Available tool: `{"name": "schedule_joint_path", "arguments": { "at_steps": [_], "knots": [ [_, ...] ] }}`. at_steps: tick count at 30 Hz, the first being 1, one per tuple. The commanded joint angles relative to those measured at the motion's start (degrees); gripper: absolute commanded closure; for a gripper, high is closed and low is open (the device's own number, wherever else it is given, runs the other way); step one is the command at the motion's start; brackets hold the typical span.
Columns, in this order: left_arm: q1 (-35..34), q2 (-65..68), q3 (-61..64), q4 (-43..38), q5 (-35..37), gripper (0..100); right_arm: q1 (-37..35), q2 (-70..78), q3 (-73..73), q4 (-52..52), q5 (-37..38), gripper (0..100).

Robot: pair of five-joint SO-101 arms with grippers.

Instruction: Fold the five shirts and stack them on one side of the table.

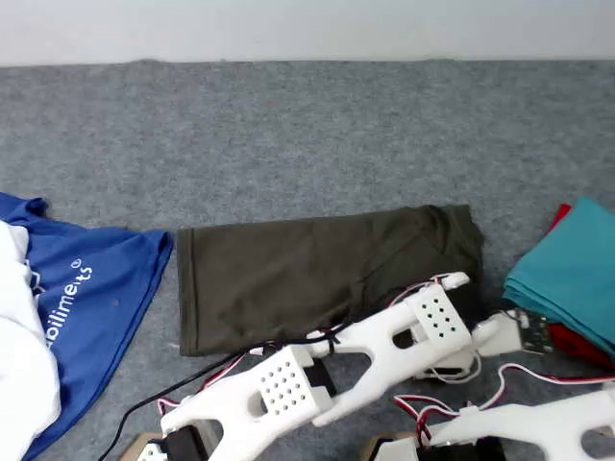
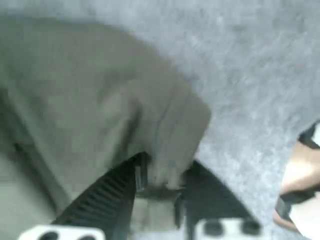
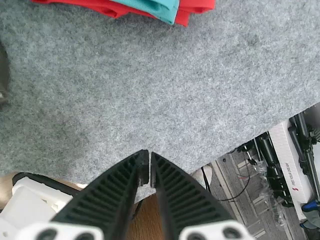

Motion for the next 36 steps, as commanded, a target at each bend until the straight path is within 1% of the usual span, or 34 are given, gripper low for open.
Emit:
{"name": "schedule_joint_path", "arguments": {
  "at_steps": [1, 10, 13, 18, 23, 30, 32, 36],
  "knots": [
    [-0.1, -0.9, -5.8, 1.7, 0.7, 98, 0.3, -1.3, -0.3, -0.1, -0.3, 98.9],
    [-3.3, -9.6, -6.4, 1.7, 0.5, 98, 0.2, -1.3, -0.3, -0.1, -0.3, 98.9],
    [-5.7, -9.4, -6.6, 1.3, 0.4, 98, 0.2, -1.3, -0.3, -0.1, -0.3, 98.9],
    [-10.5, -8.6, -6.6, 1.2, -2.8, 98, 0.2, -1.3, -0.3, -0.1, -0.3, 98.9],
    [-14.7, -8.6, -6.6, -1.5, -3.1, 98, 0.2, -1.3, -0.3, -0.1, -0.3, 98.9],
    [-16.9, -8.5, -6.3, -5.3, -3.1, 98, 0.2, -1.3, -0.3, -0.1, -0.3, 98.9],
    [-17.1, -8.4, -6.2, -5.8, -3.0, 95, 0.2, -1.3, -0.3, -0.1, -0.3, 98.9],
    [-18.5, -5.8, -6.6, -6.4, -2.9, 85, 0.2, -1.3, -0.3, -0.1, -0.2, 98.9]
  ]
}}
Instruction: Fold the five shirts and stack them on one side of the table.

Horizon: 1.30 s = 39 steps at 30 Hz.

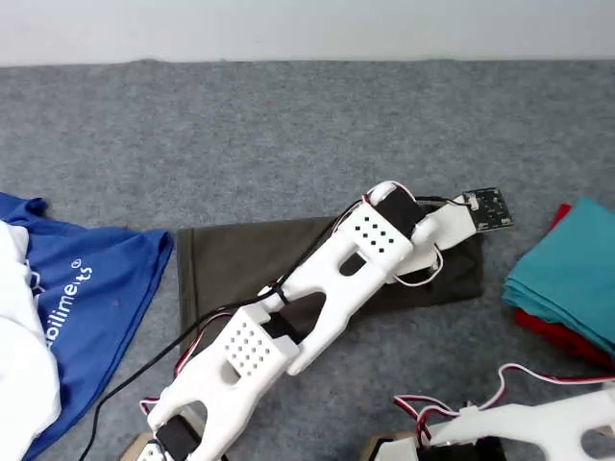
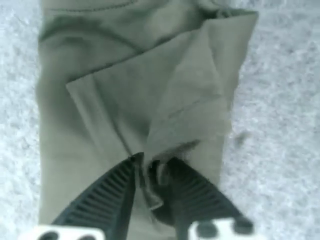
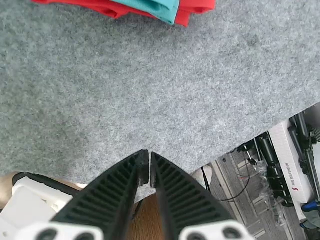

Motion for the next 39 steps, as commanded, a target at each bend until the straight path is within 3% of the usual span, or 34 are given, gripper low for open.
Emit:
{"name": "schedule_joint_path", "arguments": {
  "at_steps": [1, 13, 20, 25, 31, 39],
  "knots": [
    [-1.7, -0.1, -2.7, -1.4, -0.6, 83, 0.3, -1.3, -0.3, 0.0, -0.2, 98.9],
    [-7.5, 2.9, -2.8, -1.4, -0.8, 83, 0.7, -1.3, -0.3, 0.5, 2.0, 98.9],
    [-6.6, 1.0, -13.0, 6.3, -0.4, 83, 0.7, -1.3, -0.3, 0.3, 2.1, 98.9],
    [-8.2, -2.8, -14.5, 6.7, -0.2, 83, 0.5, -1.3, -0.3, 0.2, 2.1, 98.9],
    [-16.2, -10.5, -4.4, 6.7, 5.1, 83, 0.3, -1.3, -0.3, 0.0, 2.1, 98.9],
    [-30.4, -31.9, 26.5, 6.7, 8.6, 85, -0.7, -1.3, -0.3, -0.1, 2.2, 98.9]
  ]
}}
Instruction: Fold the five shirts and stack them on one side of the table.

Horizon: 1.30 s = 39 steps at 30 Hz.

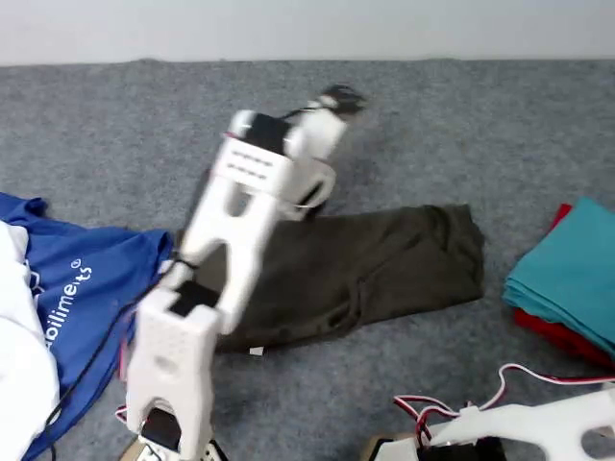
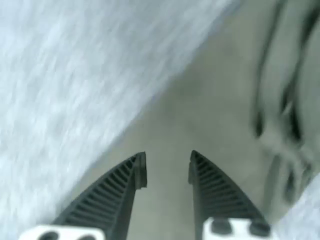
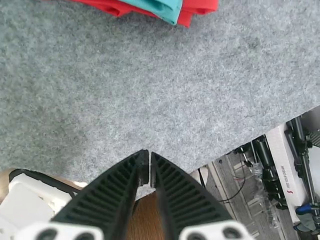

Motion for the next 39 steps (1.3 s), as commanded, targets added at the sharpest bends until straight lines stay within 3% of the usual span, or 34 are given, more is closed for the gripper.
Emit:
{"name": "schedule_joint_path", "arguments": {
  "at_steps": [1, 10, 14, 30, 39],
  "knots": [
    [-6.3, -14.8, 12.3, 1.6, 0.8, 84, -1.4, -1.3, -0.3, -0.1, 0.5, 98.9],
    [-22.2, -25.6, 30.7, 1.1, 2.3, 78, -7.0, -1.3, -0.3, -0.1, 0.2, 98.9],
    [-25.5, -25.3, 36.7, -4.5, 2.3, 78, -6.8, -1.3, -0.3, -0.1, 0.4, 98.9],
    [-25.8, -25.1, 64.9, -28.7, 2.3, 78, -2.8, -1.3, -0.4, 0.0, 3.5, 98.9],
    [-25.4, -22.0, 65.5, -30.7, 2.7, 78, 0.4, -1.3, -0.6, -0.1, 6.6, 98.9]
  ]
}}
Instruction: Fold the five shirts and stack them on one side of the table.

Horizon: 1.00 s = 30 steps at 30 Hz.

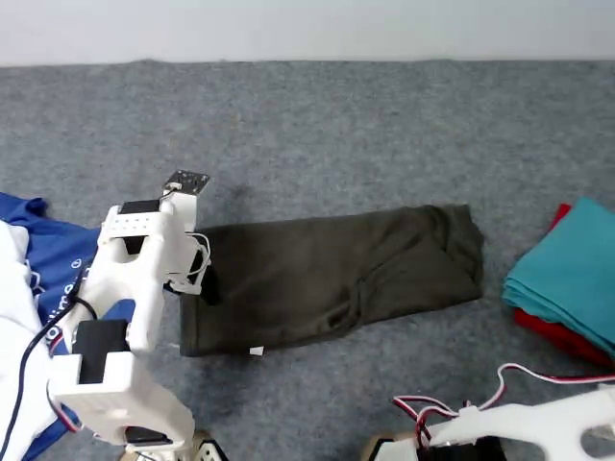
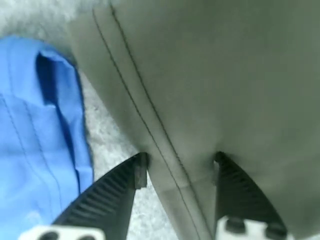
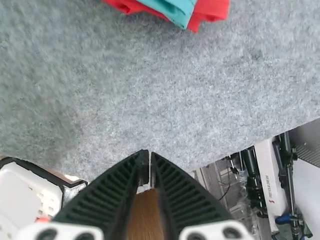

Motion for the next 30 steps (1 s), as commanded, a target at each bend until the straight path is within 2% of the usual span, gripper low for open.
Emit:
{"name": "schedule_joint_path", "arguments": {
  "at_steps": [1, 6, 9, 10, 15, 21, 25, 30],
  "knots": [
    [0.1, 1.8, -0.9, -1.3, 1.0, 78, 1.2, -1.3, -0.7, -0.1, 0.9, 98.9],
    [0.8, 11.7, -10.3, 4.7, 2.6, 87, 1.2, -1.4, -0.7, -0.1, 0.9, 98.9],
    [3.0, 16.9, -15.2, 8.7, -0.3, 98, 1.2, -1.4, -0.7, -0.1, 1.1, 98.9],
    [3.5, 17.8, -16.2, 9.7, -0.6, 99, 1.2, -1.4, -0.7, -0.1, 1.4, 98.9],
    [4.0, 15.7, -16.8, 10.7, -0.9, 99, 1.3, -1.4, -0.8, -0.1, 2.5, 98.9],
    [3.6, 3.4, -17.0, 17.3, -0.9, 99, 1.3, -1.4, -0.8, -0.1, 2.6, 98.9],
    [1.2, -4.0, -17.0, 18.9, -3.3, 99, 1.3, -1.4, -0.8, -0.1, 2.6, 98.9],
    [-3.9, -5.5, -17.1, 18.9, -7.3, 99, 1.3, -1.4, -0.8, -0.1, 2.7, 98.9]
  ]
}}
